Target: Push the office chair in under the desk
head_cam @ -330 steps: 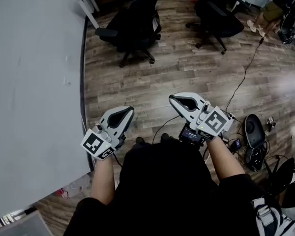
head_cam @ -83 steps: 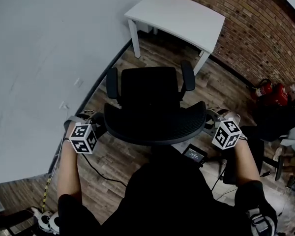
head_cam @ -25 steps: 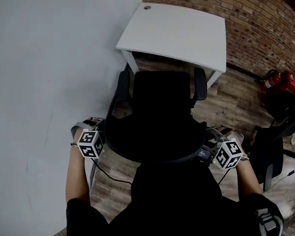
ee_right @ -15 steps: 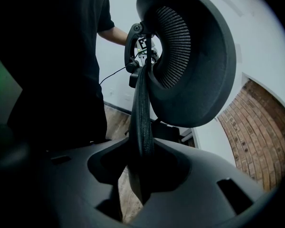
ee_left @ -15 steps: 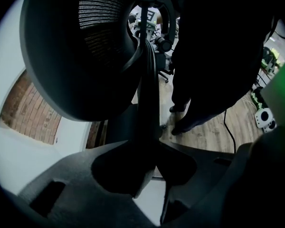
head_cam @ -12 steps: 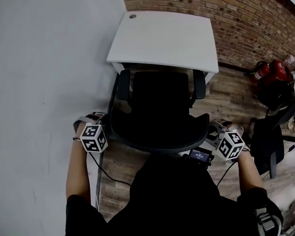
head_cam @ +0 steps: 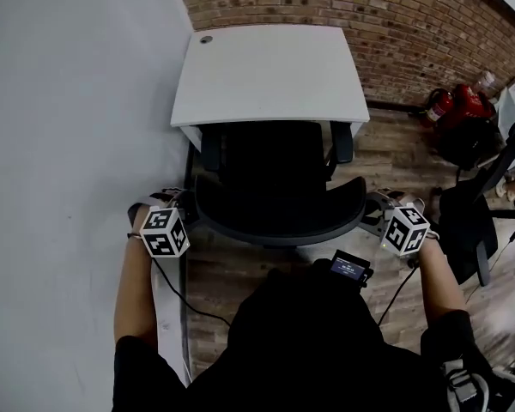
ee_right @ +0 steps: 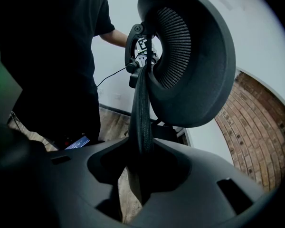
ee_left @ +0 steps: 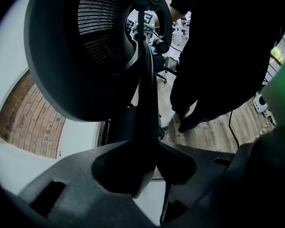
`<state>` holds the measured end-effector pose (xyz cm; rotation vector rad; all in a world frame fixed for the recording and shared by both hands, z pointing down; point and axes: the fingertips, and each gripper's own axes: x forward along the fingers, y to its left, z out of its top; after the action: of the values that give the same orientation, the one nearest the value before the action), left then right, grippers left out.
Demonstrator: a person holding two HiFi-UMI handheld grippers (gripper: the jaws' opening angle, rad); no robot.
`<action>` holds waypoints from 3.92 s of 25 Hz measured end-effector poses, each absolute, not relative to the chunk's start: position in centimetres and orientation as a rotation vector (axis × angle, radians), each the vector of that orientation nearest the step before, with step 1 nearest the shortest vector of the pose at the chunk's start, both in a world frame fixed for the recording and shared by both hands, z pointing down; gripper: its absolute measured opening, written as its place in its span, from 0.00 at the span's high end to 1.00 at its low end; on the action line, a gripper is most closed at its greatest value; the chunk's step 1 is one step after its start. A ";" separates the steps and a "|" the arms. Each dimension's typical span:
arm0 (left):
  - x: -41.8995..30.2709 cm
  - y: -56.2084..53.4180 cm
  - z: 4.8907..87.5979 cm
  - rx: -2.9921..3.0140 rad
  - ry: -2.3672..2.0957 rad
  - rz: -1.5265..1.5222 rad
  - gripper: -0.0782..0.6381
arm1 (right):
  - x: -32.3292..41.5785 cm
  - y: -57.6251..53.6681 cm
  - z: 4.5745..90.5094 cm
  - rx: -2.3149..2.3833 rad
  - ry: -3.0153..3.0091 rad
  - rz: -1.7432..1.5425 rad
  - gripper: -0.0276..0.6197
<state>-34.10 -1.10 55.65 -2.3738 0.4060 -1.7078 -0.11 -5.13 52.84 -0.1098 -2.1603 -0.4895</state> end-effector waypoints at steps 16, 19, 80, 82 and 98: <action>-36.3 -9.0 56.1 -2.374 0.394 -1.715 0.69 | -2.5 -12.4 53.3 -0.054 -2.172 -0.493 0.76; -37.1 -11.3 56.3 -2.368 0.397 -1.733 0.69 | -3.2 -14.6 53.4 -0.045 -2.177 -0.500 0.76; -38.5 -30.4 56.1 -2.405 0.391 -1.735 0.69 | -5.2 -35.2 53.1 0.032 -2.193 -0.564 0.74; -38.6 -30.3 56.2 -2.415 0.398 -1.726 0.69 | -5.3 -35.2 53.3 0.034 -2.190 -0.564 0.74; -38.8 -29.6 54.7 -2.380 0.379 -1.730 0.67 | -4.4 -34.6 51.2 0.021 -2.182 -0.545 0.70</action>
<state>-38.85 -29.61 54.69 -2.3796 0.3792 -1.7298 -4.44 -34.62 51.23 0.0214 -2.1818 -0.5450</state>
